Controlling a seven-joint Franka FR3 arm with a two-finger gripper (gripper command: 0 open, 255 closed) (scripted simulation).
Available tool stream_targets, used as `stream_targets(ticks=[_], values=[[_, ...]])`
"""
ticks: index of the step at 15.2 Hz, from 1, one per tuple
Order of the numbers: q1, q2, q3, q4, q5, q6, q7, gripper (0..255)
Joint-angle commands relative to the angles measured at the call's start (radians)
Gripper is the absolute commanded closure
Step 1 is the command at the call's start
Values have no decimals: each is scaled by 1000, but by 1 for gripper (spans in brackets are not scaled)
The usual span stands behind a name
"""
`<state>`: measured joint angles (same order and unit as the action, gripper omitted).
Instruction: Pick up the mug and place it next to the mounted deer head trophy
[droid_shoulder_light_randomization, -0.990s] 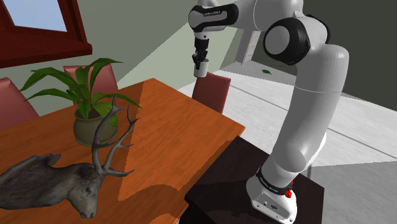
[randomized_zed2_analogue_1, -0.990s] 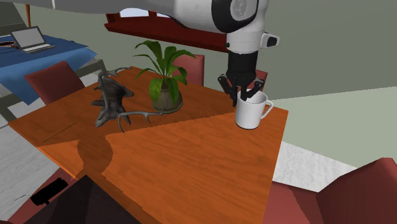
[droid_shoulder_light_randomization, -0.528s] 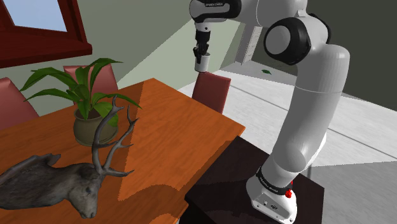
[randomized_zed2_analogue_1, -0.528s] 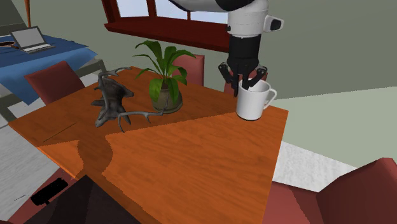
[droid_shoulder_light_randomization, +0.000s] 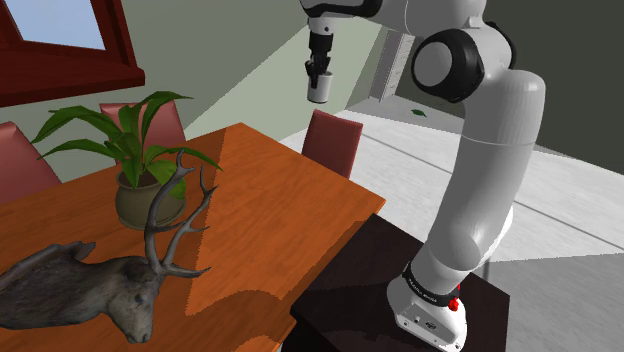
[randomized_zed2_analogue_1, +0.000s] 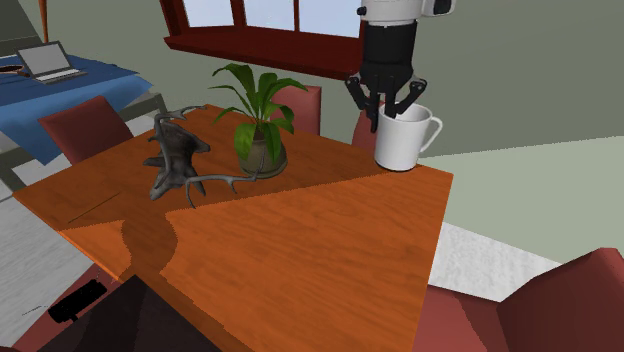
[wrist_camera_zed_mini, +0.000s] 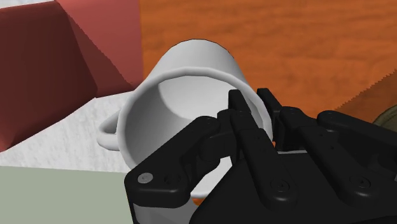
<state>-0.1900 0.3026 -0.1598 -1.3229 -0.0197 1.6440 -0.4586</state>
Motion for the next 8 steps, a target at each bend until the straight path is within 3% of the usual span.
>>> stream_targets(ticks=[1, 8], values=[[-2, 3, -1, 32, 1, -29, -3, 255], [-9, 44, -2, 189, 7, -145, -11, 255]])
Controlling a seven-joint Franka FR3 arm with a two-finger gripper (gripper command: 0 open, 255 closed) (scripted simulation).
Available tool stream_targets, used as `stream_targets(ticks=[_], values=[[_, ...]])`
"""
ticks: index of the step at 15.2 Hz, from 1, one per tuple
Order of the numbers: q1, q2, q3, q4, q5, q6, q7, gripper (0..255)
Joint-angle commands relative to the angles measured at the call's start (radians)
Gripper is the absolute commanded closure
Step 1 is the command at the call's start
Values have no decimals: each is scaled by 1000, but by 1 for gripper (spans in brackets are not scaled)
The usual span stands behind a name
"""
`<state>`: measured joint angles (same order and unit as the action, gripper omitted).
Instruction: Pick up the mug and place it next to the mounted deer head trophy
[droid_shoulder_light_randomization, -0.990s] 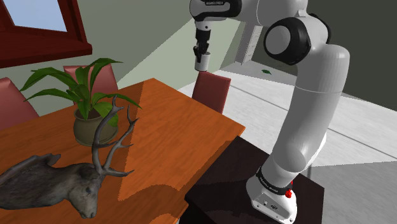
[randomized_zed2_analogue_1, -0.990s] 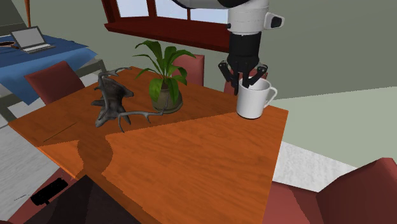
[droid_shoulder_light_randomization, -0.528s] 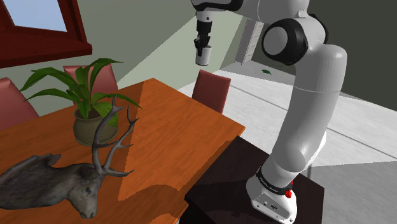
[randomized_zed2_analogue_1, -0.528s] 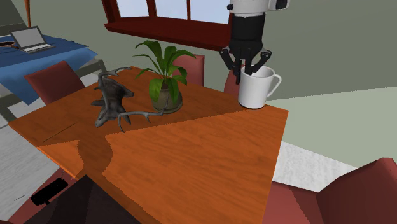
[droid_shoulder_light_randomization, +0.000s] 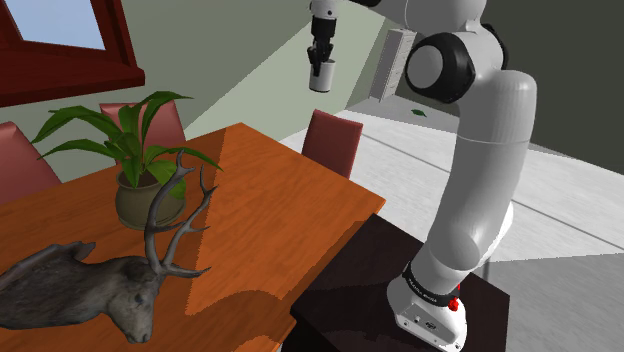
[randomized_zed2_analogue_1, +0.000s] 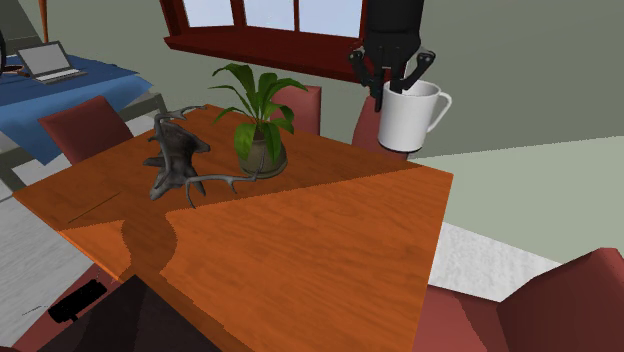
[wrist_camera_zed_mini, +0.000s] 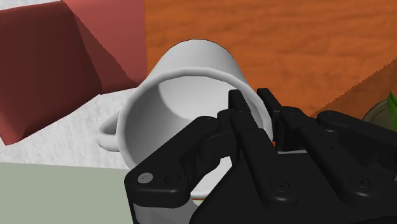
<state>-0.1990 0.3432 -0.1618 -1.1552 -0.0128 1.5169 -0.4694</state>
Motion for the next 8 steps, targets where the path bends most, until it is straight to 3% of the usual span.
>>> stream_targets(ticks=[1, 3, 8], values=[[-2, 12, 0, 47, 2, -36, -1, 255], [-4, 26, 0, 89, 4, -64, -3, 255], [80, -134, 31, -138, -29, -1, 102, 255]])
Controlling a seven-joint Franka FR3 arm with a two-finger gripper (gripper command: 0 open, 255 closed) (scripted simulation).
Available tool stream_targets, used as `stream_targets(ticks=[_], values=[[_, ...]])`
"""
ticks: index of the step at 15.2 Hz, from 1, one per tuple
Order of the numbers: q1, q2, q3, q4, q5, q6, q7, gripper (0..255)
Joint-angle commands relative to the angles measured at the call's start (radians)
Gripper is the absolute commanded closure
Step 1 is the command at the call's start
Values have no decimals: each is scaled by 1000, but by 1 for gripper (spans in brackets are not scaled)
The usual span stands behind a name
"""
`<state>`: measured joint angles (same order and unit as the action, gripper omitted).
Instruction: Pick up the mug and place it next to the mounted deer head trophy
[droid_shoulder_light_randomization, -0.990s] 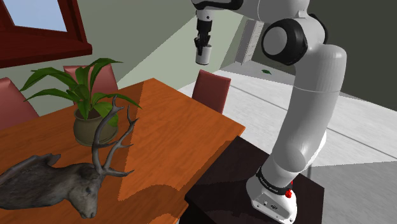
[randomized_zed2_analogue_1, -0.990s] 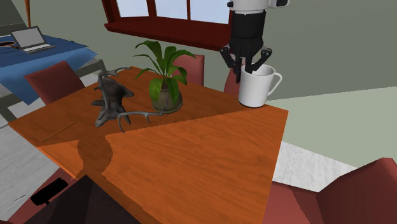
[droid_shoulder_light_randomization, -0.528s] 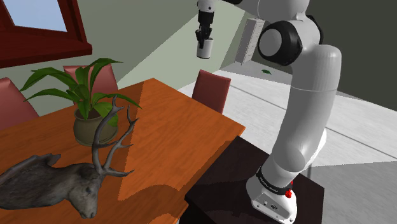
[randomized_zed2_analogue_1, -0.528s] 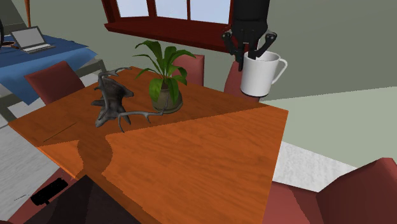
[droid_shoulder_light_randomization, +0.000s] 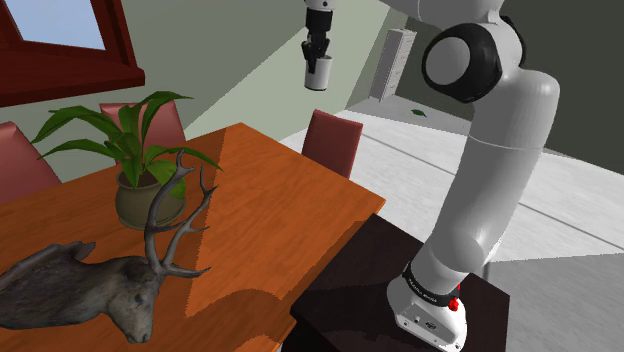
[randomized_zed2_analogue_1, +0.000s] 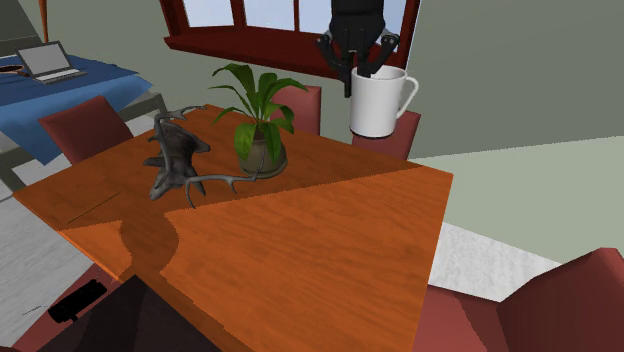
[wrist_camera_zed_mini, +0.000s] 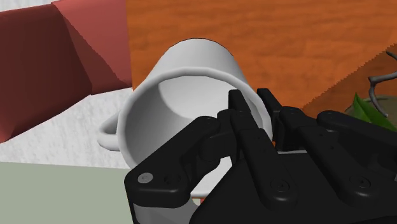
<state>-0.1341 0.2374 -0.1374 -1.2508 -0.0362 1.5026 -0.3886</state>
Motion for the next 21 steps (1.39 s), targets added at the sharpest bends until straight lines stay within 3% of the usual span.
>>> stream_targets(ticks=[1, 10, 21], values=[[29, -54, 14, -77, -11, 21, 43, 255], [145, -226, 103, -294, -34, 54, 246, 255], [269, -315, 238, -394, -24, 48, 505, 255]])
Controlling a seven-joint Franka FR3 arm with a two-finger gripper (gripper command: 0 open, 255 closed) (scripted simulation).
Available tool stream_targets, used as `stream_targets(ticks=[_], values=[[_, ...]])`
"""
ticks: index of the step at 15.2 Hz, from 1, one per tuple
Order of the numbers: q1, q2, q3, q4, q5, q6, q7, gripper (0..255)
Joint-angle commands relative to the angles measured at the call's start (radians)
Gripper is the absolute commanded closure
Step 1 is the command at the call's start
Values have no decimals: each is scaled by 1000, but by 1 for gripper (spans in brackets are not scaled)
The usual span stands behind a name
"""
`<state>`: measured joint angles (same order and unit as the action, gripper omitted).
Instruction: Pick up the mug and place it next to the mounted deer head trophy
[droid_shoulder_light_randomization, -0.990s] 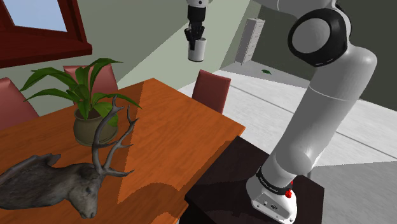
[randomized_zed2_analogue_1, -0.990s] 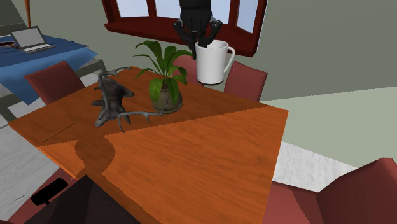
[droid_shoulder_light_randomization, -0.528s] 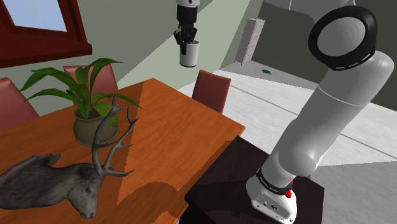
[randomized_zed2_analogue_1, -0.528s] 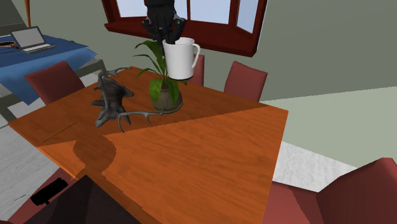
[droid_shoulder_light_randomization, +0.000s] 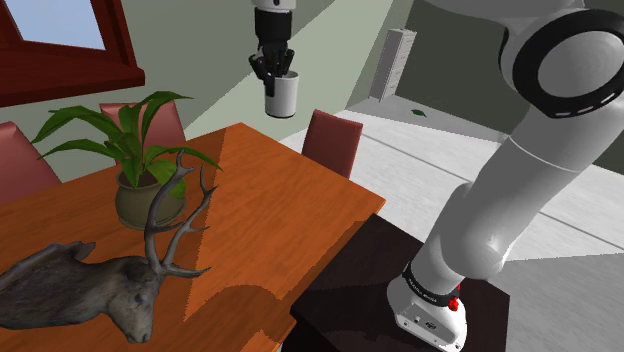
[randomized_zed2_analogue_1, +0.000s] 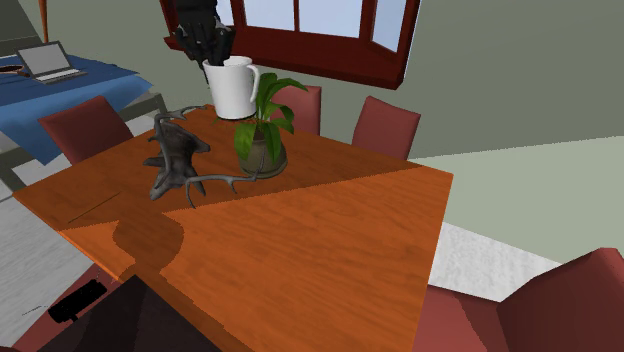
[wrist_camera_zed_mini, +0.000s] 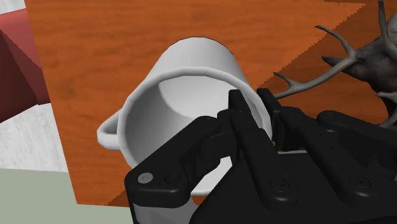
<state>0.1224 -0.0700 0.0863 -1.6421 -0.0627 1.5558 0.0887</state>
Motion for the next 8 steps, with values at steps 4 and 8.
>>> stream_targets(ticks=[4, 8], values=[[32, -17, 37, -40, 6, 20, 72, 255], [32, -27, 37, -107, 7, 75, 74, 255]])
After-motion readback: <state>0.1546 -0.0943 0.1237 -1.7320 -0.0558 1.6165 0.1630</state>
